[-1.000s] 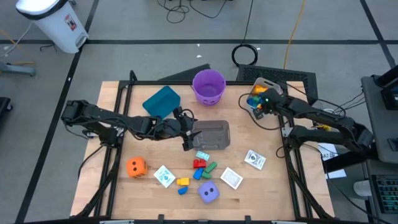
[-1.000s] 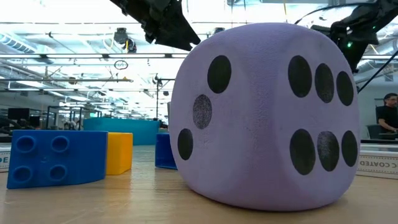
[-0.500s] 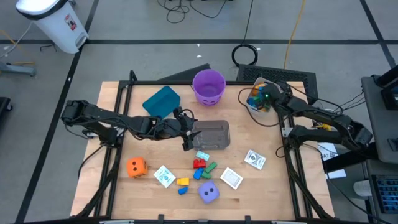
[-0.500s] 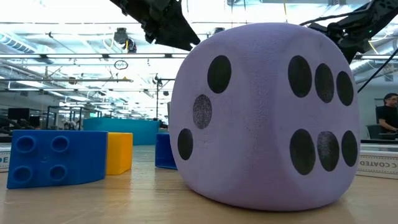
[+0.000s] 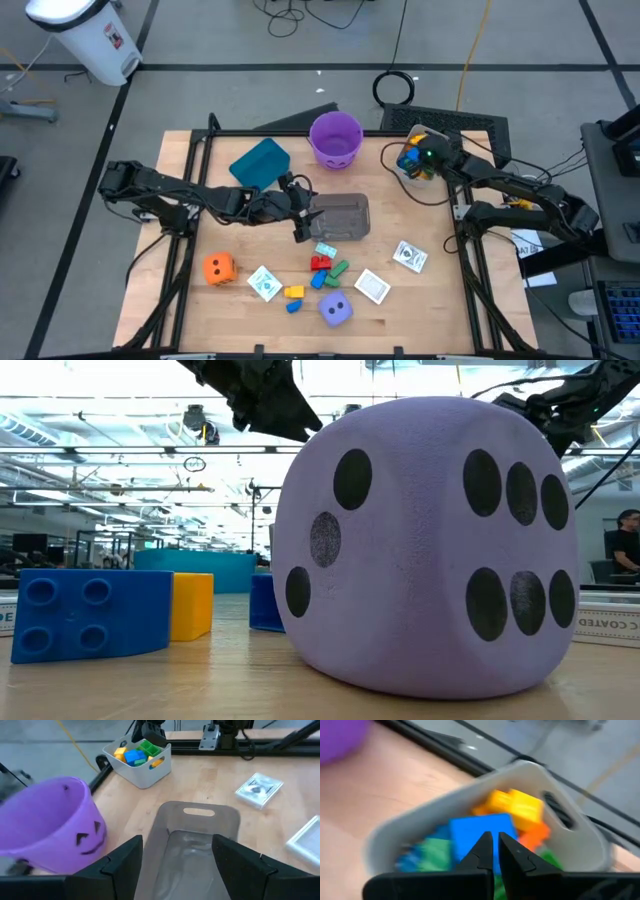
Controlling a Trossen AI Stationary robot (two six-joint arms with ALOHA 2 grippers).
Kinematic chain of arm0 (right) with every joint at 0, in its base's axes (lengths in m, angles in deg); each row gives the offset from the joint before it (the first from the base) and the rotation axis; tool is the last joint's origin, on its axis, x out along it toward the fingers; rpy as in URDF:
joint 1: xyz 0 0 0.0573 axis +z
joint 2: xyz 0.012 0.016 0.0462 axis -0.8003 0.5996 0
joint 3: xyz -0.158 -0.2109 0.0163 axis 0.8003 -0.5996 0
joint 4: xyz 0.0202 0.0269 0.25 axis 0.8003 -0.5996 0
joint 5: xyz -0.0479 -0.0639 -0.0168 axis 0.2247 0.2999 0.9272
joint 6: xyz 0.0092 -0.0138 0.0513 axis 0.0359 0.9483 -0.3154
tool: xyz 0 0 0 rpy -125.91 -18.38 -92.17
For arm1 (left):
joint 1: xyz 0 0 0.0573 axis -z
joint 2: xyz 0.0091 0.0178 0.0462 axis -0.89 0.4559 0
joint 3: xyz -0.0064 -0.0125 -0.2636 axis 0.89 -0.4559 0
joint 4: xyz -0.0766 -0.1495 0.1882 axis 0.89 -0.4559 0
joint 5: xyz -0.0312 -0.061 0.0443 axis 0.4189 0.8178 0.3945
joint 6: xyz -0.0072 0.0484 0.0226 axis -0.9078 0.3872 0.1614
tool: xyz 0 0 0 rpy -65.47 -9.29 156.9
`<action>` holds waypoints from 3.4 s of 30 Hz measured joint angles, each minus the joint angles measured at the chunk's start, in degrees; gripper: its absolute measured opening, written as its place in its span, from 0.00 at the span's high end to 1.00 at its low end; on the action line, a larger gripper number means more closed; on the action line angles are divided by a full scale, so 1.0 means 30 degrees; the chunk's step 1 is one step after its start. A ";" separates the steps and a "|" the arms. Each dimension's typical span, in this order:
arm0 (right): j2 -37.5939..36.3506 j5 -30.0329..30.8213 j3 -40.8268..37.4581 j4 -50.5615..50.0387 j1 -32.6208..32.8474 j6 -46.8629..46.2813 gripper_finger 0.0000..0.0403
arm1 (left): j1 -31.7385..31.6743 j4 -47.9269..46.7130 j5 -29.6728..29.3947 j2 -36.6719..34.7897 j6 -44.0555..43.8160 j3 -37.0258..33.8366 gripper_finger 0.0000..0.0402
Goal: Pick & Place Toys
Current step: Put the yellow game piece into the white bin
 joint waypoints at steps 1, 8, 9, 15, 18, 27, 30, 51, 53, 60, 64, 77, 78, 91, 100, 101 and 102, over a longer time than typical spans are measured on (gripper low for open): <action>0.0000 -0.0607 -0.0002 0.0252 0.0001 0.0064 0.98 | 0.0006 0.0003 0.0389 -0.0006 -0.0570 0.0000 0.38; -0.0007 -0.2796 -0.0002 0.0679 0.0125 0.0158 0.98 | 0.0490 -0.0135 0.6296 -0.0007 -0.2272 0.0000 0.34; -0.0007 -0.2763 -0.0002 0.0679 0.0220 0.0158 0.98 | 0.0713 -0.0420 0.7117 -0.0007 -0.2345 0.0000 0.34; -0.0007 -0.2772 -0.0002 0.0738 0.0832 0.0158 0.98 | 0.3548 -0.4224 0.9045 0.0376 -0.3572 0.0007 0.36; -0.0007 -0.2776 -0.0002 0.1139 0.1051 0.0214 0.98 | 0.5243 -0.6025 0.7731 0.0921 -0.3700 -0.0009 0.38; -0.0007 -0.2785 -0.0002 0.1799 0.2012 0.0065 0.98 | 0.7723 -0.5372 0.6367 0.3803 -0.4251 0.0007 0.38; -0.0007 -0.2776 -0.0002 0.1862 0.2272 -0.0053 0.98 | 0.7703 -0.5144 0.7066 0.4387 -0.4767 0.0007 0.37; -0.0007 -0.2749 -0.0002 0.1961 0.3249 -0.0289 0.98 | 0.6910 -0.4042 0.7579 0.7080 -0.4379 -0.0009 0.36; 0.0000 -0.2749 -0.0002 0.1941 0.3249 -0.0351 0.98 | 0.6805 -0.4022 0.7819 0.7205 -0.4367 0.0007 0.37; -0.0007 -0.2756 -0.0002 0.1940 0.3249 -0.0352 0.98 | 0.6688 -0.3947 0.7953 0.7191 -0.3610 0.0007 0.44; -0.0004 -0.2756 -0.0002 0.1943 0.3249 -0.0352 0.98 | 0.6614 -0.3843 0.8095 0.7206 -0.3291 0.0007 0.61; 0.0000 -0.2792 -0.0002 0.1954 0.3249 -0.0352 0.98 | 0.6280 -0.5446 0.7194 0.4981 -0.3231 -0.0029 0.71; 0.0000 -0.2792 -0.0002 0.1941 0.3249 -0.0352 0.98 | 0.6273 -0.5714 0.6719 0.4516 -0.3192 -0.0029 0.71; -0.0002 -0.2814 -0.0002 0.4211 0.4788 0.0726 0.98 | 0.3908 -0.0329 -0.1787 -0.0011 0.1079 -0.0007 0.70; 0.0000 -0.2785 -0.1386 0.9552 0.6975 0.4116 0.98 | 0.0019 0.6133 0.4961 0.0716 0.6022 0.0007 0.71; -0.0012 -0.2782 -0.1538 0.9770 0.7025 0.4272 0.98 | -0.0579 0.6086 0.5211 0.0739 0.6084 0.0007 0.71; -0.0011 -0.2792 -0.1643 0.9801 0.7017 0.4322 0.98 | -0.1203 0.6069 0.5379 0.0762 0.6037 0.0003 0.71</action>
